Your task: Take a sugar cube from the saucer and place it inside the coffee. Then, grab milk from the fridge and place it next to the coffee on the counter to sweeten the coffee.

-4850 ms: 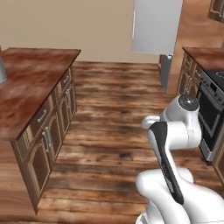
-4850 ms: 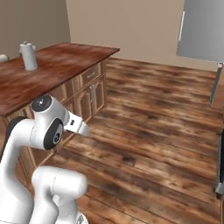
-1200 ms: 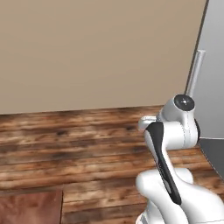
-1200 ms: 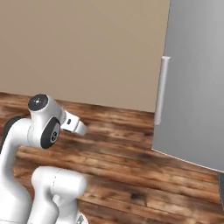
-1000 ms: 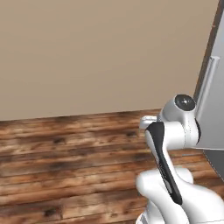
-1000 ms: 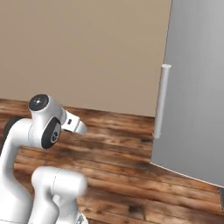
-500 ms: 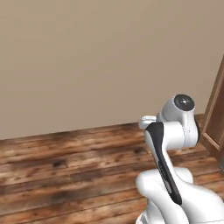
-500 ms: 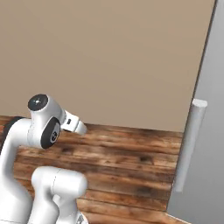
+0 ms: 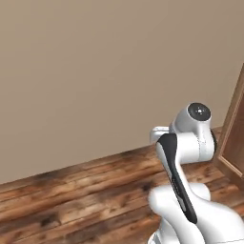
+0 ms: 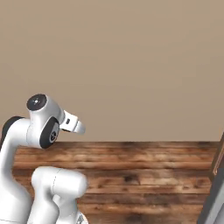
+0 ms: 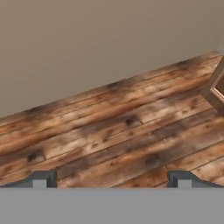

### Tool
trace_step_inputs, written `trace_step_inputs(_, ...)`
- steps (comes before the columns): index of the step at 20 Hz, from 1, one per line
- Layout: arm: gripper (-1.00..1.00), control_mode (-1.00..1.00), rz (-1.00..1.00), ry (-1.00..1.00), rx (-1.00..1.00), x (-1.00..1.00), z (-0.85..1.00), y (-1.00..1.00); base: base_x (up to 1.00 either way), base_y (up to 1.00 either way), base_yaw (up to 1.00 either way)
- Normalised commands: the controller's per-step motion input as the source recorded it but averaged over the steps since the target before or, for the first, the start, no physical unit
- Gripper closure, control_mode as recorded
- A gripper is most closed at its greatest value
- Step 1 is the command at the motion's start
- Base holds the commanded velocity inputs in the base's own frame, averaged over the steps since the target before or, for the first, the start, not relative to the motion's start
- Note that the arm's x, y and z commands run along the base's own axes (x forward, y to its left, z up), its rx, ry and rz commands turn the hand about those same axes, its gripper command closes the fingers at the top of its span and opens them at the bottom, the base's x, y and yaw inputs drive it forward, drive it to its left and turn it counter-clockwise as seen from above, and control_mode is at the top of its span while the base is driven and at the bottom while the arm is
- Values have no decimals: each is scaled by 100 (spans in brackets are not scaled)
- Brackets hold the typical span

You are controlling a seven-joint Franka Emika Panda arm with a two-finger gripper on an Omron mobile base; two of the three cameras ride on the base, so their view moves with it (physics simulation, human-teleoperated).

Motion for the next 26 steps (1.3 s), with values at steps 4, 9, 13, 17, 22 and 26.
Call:
trace_step_inputs(4, -100, 100, 0, 0, 0, 0, 0, 0, 81, 5, -46)
trace_step_inputs(9, -100, 100, 0, 0, 0, 0, 0, 0, 58, 2, -55)
trace_step_inputs(13, -100, 100, 0, 0, 0, 0, 0, 0, 44, 4, -64)
trace_step_inputs(17, -100, 100, 0, 0, 0, 0, 0, 0, 45, 6, -69)
trace_step_inputs(22, -100, 100, 0, 0, 0, 0, 0, 0, 44, 6, -71)
trace_step_inputs(26, -100, 100, 0, 0, 0, 0, 0, 0, 47, 8, -71)
